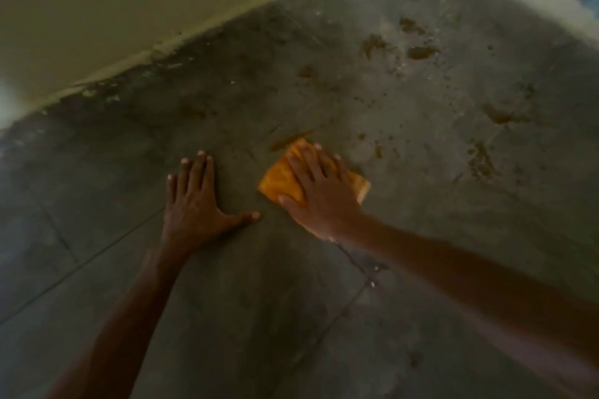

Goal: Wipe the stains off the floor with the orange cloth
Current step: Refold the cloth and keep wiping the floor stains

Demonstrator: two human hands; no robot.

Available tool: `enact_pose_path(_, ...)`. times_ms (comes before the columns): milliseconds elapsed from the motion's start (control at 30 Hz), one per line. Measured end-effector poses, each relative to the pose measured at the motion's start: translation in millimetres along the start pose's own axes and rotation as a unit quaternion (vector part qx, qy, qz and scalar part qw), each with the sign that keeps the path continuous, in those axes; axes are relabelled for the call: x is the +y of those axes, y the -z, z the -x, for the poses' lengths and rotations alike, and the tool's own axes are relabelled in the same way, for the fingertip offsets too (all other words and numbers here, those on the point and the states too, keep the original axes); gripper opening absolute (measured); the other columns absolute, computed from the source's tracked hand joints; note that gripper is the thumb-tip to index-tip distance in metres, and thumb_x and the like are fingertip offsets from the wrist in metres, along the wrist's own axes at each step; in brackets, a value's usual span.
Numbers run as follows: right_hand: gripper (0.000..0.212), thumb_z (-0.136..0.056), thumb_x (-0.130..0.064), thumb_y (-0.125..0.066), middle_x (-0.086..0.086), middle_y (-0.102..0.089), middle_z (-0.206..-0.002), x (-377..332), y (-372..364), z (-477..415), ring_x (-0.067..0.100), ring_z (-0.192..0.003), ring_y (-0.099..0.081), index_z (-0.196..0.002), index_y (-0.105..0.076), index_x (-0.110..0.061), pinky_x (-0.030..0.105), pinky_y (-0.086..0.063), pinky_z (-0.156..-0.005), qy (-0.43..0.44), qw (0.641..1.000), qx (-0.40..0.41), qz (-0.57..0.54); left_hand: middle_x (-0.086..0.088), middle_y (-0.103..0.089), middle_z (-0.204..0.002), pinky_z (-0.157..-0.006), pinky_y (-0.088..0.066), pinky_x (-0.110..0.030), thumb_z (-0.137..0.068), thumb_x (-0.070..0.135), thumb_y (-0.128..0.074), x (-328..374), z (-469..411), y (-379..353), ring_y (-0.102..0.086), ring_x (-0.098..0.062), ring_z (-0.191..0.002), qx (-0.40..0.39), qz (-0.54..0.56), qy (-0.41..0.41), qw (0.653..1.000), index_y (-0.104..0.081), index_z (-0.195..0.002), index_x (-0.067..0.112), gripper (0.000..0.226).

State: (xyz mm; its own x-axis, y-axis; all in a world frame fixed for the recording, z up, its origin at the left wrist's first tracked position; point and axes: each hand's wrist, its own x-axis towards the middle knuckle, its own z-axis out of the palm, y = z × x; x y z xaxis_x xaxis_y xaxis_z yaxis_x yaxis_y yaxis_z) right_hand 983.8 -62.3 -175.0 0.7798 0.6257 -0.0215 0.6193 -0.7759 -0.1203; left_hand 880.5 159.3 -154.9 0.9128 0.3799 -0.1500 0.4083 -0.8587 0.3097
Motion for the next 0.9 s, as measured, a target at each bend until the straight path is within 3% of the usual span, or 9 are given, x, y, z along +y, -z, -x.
enact_pose_path(133, 0.079, -0.093, -0.069, -0.032, 0.005, -0.016, -0.167, -34, 6, -89, 0.032, -0.153, -0.015, -0.158, -0.019, -0.025, 0.057, -0.019, -0.119, -0.02, 1.0, 0.02, 0.001, 0.002, 0.01, -0.164, -0.122, 0.004, -0.047, -0.041, 0.102, -0.04, -5, -8, -3, 0.015, -0.02, -0.149, -0.002, 0.003, -0.008, 1.0, 0.004, -0.155, 0.018, 0.148)
enact_pose_path(200, 0.077, -0.096, -0.065, -0.03, 0.006, -0.012, -0.168, -37, 3, -48, 0.03, -0.154, -0.011, -0.159, -0.016, -0.023, 0.054, -0.016, -0.121, -0.034, 0.999, 0.026, 0.021, 0.004, 0.011, -0.163, -0.122, 0.006, -0.045, -0.043, 0.101, -0.042, -4, -4, -6, 0.016, -0.018, -0.149, 0.002, 0.016, -0.015, 1.0, 0.005, -0.155, 0.02, 0.146)
enact_pose_path(300, 0.079, -0.094, -0.064, -0.037, 0.004, -0.012, -0.168, -28, 7, 54, 0.028, -0.154, -0.013, -0.159, -0.018, -0.023, 0.055, -0.023, -0.119, 0.045, 0.999, 0.003, 0.03, 0.004, 0.012, -0.162, -0.122, 0.004, -0.048, -0.046, 0.099, -0.044, -6, -5, -10, 0.016, -0.02, -0.149, 0.007, 0.024, -0.018, 1.0, 0.006, -0.154, 0.02, 0.143)
enact_pose_path(367, 0.083, -0.09, -0.066, -0.043, 0.002, -0.013, -0.167, -14, 9, 67, 0.027, -0.154, -0.014, -0.158, -0.022, -0.024, 0.057, -0.027, -0.116, 0.09, 0.996, -0.009, 0.02, 0.004, 0.013, -0.162, -0.121, 0.006, -0.048, -0.046, 0.098, -0.046, -5, -6, -10, 0.016, -0.02, -0.149, 0.009, 0.025, -0.014, 1.0, 0.007, -0.154, 0.02, 0.143)
enact_pose_path(433, 0.083, -0.09, -0.067, -0.04, 0.001, -0.01, -0.168, -13, 5, 20, 0.027, -0.154, -0.01, -0.159, -0.019, -0.025, 0.058, -0.023, -0.118, 0.079, 0.996, -0.01, 0.028, 0.003, 0.013, -0.163, -0.121, 0.006, -0.049, -0.045, 0.095, -0.047, -3, -7, -10, 0.018, -0.02, -0.148, 0.01, 0.026, -0.011, 1.0, 0.006, -0.154, 0.019, 0.144)
enact_pose_path(567, 0.083, -0.09, -0.069, -0.021, 0.009, -0.013, -0.167, -44, 2, -127, 0.034, -0.153, -0.01, -0.158, -0.016, -0.022, 0.06, -0.01, -0.121, -0.058, 0.998, -0.007, 0.001, 0.004, 0.021, -0.161, -0.119, 0.013, -0.048, -0.04, 0.096, -0.047, 0, -6, -9, 0.026, -0.02, -0.146, -0.002, 0.041, 0.005, 0.999, 0.011, -0.154, 0.018, 0.15)
enact_pose_path(667, 0.083, -0.091, -0.068, -0.018, 0.012, -0.011, -0.167, -67, 8, -183, 0.036, -0.153, -0.006, -0.159, -0.014, -0.018, 0.06, -0.005, -0.122, -0.081, 0.996, -0.028, -0.004, 0.003, 0.021, -0.16, -0.119, 0.014, -0.048, -0.042, 0.094, -0.051, 0, -4, -4, 0.025, -0.021, -0.146, -0.02, 0.047, -0.004, 0.999, 0.012, -0.153, 0.017, 0.149)
enact_pose_path(833, 0.079, -0.096, -0.061, -0.025, 0.012, -0.005, -0.167, -72, 7, -98, 0.036, -0.154, -0.006, -0.159, -0.01, -0.017, 0.057, -0.006, -0.123, 0.025, 0.999, -0.035, 0.022, -0.006, 0.009, -0.163, -0.119, 0.006, -0.038, -0.062, 0.07, -0.072, -27, -7, 37, 0.009, -0.023, -0.15, -0.018, 0.111, 0.001, 0.994, 0.005, -0.154, 0.011, 0.133)
enact_pose_path(900, 0.081, -0.093, -0.061, -0.035, 0.009, -0.006, -0.167, -87, 1, -24, 0.034, -0.154, -0.01, -0.159, -0.014, -0.019, 0.055, -0.01, -0.121, 0.071, 0.996, -0.04, 0.026, -0.009, 0.011, -0.163, -0.12, 0.009, -0.041, -0.057, 0.081, -0.065, -59, -13, 52, 0.015, -0.024, -0.149, 0.009, 0.056, 0.041, 0.998, 0.006, -0.153, 0.01, 0.139)
